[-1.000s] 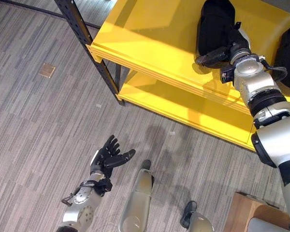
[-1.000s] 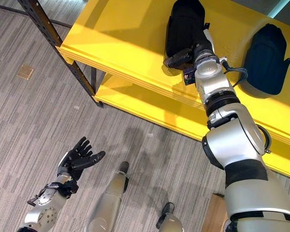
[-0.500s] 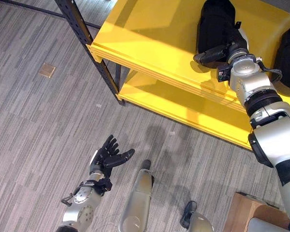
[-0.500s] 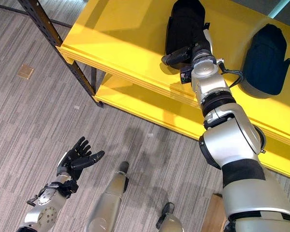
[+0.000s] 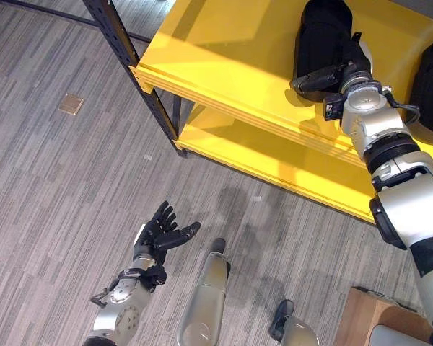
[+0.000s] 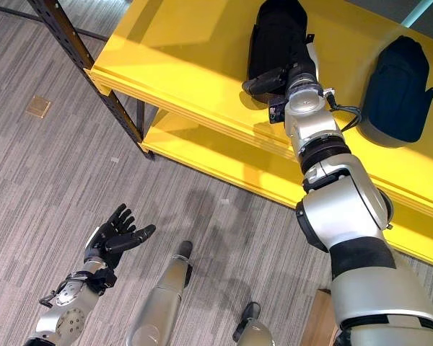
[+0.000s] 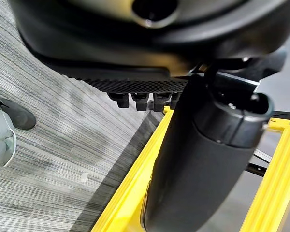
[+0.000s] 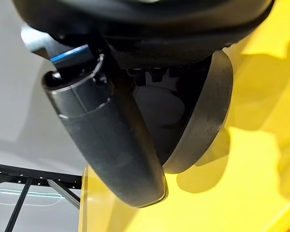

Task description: Move parts from the plastic box to the shelf.

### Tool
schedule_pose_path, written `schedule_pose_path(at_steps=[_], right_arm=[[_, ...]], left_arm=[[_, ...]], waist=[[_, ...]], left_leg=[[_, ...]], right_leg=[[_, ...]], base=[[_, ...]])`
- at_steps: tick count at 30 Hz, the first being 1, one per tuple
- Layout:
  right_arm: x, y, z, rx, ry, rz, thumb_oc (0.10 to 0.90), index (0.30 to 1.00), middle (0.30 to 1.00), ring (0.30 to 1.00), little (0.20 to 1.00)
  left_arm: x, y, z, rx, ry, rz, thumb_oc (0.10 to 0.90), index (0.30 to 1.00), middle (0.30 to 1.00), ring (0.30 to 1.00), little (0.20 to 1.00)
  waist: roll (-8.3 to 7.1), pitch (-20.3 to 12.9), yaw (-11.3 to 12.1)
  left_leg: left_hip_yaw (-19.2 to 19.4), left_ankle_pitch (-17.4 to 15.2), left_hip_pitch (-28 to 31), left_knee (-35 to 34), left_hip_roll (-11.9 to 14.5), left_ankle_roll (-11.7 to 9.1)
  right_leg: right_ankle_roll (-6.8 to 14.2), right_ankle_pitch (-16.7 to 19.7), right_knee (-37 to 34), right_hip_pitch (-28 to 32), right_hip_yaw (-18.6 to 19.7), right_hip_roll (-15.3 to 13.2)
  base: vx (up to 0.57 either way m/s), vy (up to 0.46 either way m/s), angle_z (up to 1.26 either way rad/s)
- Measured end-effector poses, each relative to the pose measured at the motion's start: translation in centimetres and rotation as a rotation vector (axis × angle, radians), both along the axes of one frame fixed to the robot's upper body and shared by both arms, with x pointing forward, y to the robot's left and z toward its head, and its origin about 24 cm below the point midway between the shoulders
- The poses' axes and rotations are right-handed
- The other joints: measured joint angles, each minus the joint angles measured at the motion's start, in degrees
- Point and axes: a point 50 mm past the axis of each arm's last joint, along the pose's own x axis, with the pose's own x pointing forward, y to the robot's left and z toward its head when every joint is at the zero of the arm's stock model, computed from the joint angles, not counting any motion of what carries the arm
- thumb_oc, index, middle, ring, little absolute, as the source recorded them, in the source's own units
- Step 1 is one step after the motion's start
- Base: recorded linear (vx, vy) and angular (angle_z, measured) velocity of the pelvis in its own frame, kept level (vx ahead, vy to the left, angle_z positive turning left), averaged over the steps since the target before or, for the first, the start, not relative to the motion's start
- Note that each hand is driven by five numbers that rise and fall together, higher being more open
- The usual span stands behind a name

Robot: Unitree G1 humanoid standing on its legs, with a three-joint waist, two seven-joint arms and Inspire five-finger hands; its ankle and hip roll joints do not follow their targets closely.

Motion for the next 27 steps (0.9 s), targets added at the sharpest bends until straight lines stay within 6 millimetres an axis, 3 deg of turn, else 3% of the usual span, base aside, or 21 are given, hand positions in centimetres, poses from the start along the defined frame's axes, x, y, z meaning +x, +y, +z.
schedule_pose_path(at_steps=[27], right_arm=[[-0.02,0.4,0.12,0.148,-0.041,-0.045,0.9,1.0,1.0,1.0,1.0]], left_arm=[[0.63,-0.49,0.37,0.004,-0.011,-0.005,0.9,1.0,1.0,1.0,1.0]], waist=[[0.04,-0.02,0.0]], left_leg=[[-0.01,0.0,-0.32,-0.2,-0.09,-0.01]], right_leg=[[0.11,0.07,-0.73,0.01,0.03,0.0]], base=[[0.0,0.0,0.0]])
